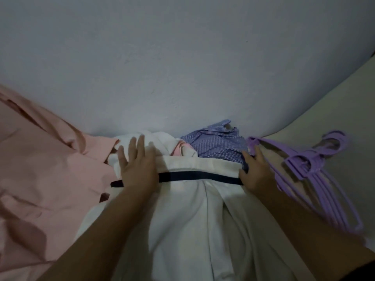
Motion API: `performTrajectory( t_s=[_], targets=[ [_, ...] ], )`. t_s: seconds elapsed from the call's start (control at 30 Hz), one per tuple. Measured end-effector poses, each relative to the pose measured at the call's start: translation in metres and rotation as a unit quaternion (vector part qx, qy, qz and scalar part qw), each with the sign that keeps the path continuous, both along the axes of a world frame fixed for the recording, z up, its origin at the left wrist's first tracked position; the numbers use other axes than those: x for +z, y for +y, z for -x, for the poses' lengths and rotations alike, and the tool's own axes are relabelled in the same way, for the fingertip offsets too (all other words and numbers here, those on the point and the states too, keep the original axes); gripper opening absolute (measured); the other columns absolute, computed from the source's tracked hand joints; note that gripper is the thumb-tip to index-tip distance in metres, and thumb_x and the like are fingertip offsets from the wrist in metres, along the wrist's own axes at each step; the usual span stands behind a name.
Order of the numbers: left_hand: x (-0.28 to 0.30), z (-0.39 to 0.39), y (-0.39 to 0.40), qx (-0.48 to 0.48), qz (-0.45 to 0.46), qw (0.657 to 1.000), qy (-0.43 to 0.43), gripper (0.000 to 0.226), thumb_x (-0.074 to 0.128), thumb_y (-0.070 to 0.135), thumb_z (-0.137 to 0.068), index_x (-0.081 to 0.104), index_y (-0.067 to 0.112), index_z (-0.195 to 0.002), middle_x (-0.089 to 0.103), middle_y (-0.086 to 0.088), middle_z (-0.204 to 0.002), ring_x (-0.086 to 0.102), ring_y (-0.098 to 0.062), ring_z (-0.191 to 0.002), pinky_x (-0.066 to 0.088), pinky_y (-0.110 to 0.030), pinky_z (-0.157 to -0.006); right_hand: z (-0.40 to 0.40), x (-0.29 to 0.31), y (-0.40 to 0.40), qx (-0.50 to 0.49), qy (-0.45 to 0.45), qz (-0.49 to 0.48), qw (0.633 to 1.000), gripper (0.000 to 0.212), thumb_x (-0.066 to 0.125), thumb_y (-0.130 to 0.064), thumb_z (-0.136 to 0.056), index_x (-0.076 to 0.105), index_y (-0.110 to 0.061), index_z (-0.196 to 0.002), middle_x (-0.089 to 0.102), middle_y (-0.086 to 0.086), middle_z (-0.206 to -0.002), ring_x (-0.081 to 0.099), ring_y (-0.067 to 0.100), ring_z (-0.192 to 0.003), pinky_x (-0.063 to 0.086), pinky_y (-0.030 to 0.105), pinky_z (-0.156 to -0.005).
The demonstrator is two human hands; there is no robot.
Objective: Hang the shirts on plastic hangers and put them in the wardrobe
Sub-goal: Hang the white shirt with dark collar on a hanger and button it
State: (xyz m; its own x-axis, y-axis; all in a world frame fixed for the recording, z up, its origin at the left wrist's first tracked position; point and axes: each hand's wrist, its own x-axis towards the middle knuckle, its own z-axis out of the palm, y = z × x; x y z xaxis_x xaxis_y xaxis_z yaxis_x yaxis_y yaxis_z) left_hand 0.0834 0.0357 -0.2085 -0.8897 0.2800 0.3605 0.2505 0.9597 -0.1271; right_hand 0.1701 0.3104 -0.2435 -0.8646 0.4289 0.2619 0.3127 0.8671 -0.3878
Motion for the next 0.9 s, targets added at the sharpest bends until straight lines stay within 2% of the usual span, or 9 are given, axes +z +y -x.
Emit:
performTrajectory(
  t_s=[0.1,0.17,0.27,0.33,0.4,0.53,0.63,0.77,0.9],
  targets=[
    [-0.018,-0.039,0.026,-0.114,-0.039,0.992,0.033,0.044,0.060,0.024,-0.083,0.061,0.018,-0.127,0.047,-0.012,-0.145,0.038,-0.034,-0.136,0.012,-0.050,-0.113,-0.033,-0.005,0.001,-0.023,0.088,-0.055,0.994,0.046,0.049,-0.017,-0.070,0.068,-0.007,-0.112,0.060,0.022,-0.121,0.062,0.039,-0.097,0.051,0.045,-0.074],
    [-0.033,-0.072,0.044,-0.149,-0.034,0.987,-0.052,0.050,0.047,0.037,-0.094,0.045,0.022,-0.142,0.029,-0.009,-0.155,0.021,-0.030,-0.145,0.008,-0.046,-0.118,-0.057,-0.007,0.005,-0.060,0.068,-0.077,0.993,0.049,0.043,-0.021,-0.068,0.068,-0.006,-0.108,0.065,0.020,-0.112,0.063,0.039,-0.093,0.049,0.050,-0.075],
    [-0.061,-0.101,0.058,-0.118,-0.002,0.983,-0.142,0.063,0.019,0.053,-0.098,0.008,0.025,-0.153,-0.006,-0.007,-0.161,-0.012,-0.028,-0.147,-0.011,-0.043,-0.116,-0.094,-0.011,0.023,-0.144,0.020,-0.110,0.983,0.053,0.056,-0.024,-0.061,0.063,-0.005,-0.111,0.063,0.021,-0.111,0.059,0.039,-0.097,0.045,0.050,-0.079],
    [-0.083,-0.106,0.061,-0.088,0.015,0.986,-0.144,0.071,0.002,0.062,-0.092,-0.004,0.025,-0.153,-0.014,-0.009,-0.160,-0.018,-0.033,-0.145,-0.013,-0.047,-0.115,-0.117,-0.018,0.035,-0.177,-0.015,-0.116,0.977,0.066,0.051,-0.040,-0.064,0.056,-0.002,-0.118,0.057,0.025,-0.119,0.053,0.041,-0.108,0.041,0.051,-0.085],
    [-0.098,-0.106,0.062,-0.066,0.037,0.987,-0.142,0.083,-0.013,0.066,-0.080,-0.006,0.024,-0.152,-0.017,-0.010,-0.158,-0.019,-0.037,-0.144,-0.017,-0.048,-0.113,-0.132,-0.025,0.045,-0.195,-0.052,-0.112,0.973,0.074,0.061,-0.042,-0.068,0.050,0.002,-0.126,0.050,0.027,-0.130,0.047,0.044,-0.117,0.038,0.054,-0.090],
    [-0.110,-0.103,0.066,-0.061,0.028,0.986,-0.154,0.083,0.003,0.066,-0.084,0.025,0.021,-0.151,0.010,-0.013,-0.158,0.004,-0.039,-0.146,-0.017,-0.045,-0.112,-0.143,-0.033,0.057,-0.198,-0.128,-0.092,0.968,0.093,0.075,-0.035,-0.070,0.030,0.002,-0.143,0.032,0.025,-0.147,0.031,0.041,-0.134,0.027,0.052,-0.105],
    [-0.117,-0.100,0.064,-0.086,0.011,0.983,-0.160,0.076,0.023,0.062,-0.088,0.047,0.014,-0.141,0.035,-0.018,-0.150,0.025,-0.043,-0.140,-0.008,-0.044,-0.115,-0.142,-0.041,0.060,-0.196,-0.119,-0.114,0.967,0.090,0.072,-0.045,-0.067,0.042,0.005,-0.136,0.042,0.028,-0.140,0.042,0.044,-0.127,0.036,0.054,-0.100],
    [-0.123,-0.100,0.062,-0.087,0.010,0.985,-0.146,0.075,0.024,0.061,-0.088,0.046,0.014,-0.141,0.037,-0.018,-0.150,0.026,-0.042,-0.140,-0.009,-0.042,-0.116,-0.142,-0.047,0.058,-0.199,-0.105,-0.131,0.966,0.101,0.053,-0.066,-0.060,0.046,0.005,-0.132,0.046,0.028,-0.135,0.047,0.040,-0.122,0.039,0.051,-0.098],
    [-0.124,-0.100,0.062,-0.085,0.007,0.986,-0.140,0.075,0.021,0.062,-0.089,0.043,0.014,-0.143,0.036,-0.018,-0.150,0.025,-0.041,-0.141,-0.011,-0.041,-0.115,-0.139,-0.051,0.058,-0.203,-0.094,-0.159,0.962,0.108,0.068,-0.066,-0.056,0.044,0.006,-0.132,0.046,0.029,-0.134,0.045,0.040,-0.122,0.036,0.051,-0.100]
  ],
)
